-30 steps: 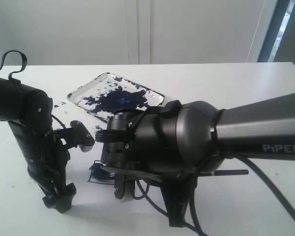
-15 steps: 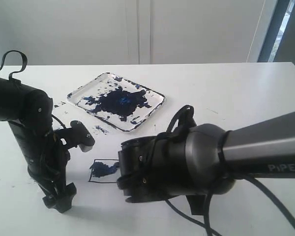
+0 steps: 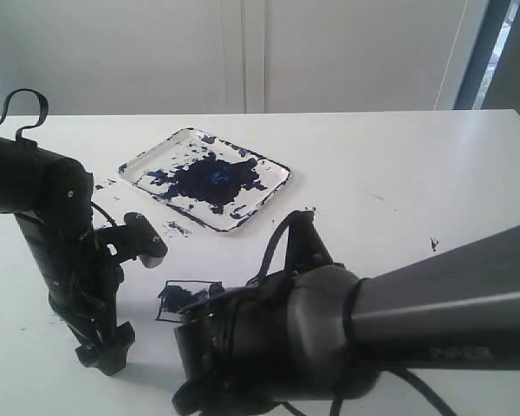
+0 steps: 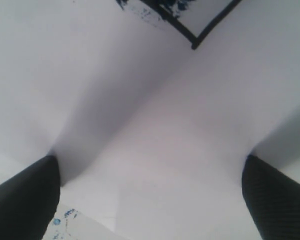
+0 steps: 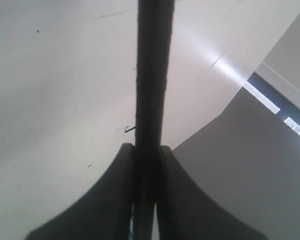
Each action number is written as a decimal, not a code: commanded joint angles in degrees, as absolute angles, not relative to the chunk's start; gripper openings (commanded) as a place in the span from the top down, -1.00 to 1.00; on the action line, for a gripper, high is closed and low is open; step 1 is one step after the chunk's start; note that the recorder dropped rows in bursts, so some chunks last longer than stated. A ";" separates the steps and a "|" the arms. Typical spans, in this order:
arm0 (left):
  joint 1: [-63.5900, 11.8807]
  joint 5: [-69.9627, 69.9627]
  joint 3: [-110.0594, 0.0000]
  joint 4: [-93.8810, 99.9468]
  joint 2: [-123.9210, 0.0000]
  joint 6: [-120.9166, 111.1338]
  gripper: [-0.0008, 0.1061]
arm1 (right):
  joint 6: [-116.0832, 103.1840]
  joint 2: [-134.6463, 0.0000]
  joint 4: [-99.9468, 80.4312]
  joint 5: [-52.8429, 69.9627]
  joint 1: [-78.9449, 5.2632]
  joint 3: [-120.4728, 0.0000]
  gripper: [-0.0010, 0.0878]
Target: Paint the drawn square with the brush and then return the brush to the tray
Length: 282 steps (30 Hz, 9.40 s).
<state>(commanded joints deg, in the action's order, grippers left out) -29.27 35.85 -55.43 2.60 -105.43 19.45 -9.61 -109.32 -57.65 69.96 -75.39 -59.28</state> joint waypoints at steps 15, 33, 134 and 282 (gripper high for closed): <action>-29.27 36.88 -55.43 2.60 -105.43 19.45 -0.86 | -10.69 -109.54 -57.32 69.96 -77.66 -53.21 0.98; -29.27 37.17 -55.43 2.81 -105.43 19.45 -0.86 | -21.44 -108.47 -66.25 69.96 -77.66 -49.54 0.98; -29.27 36.53 -55.43 2.20 -105.32 19.00 -0.86 | -19.54 -115.53 -65.32 69.96 -70.87 -55.91 0.98; -29.27 34.53 -55.43 1.34 -105.32 16.40 -0.86 | -32.21 -116.72 -44.87 27.71 -44.58 -69.58 -0.16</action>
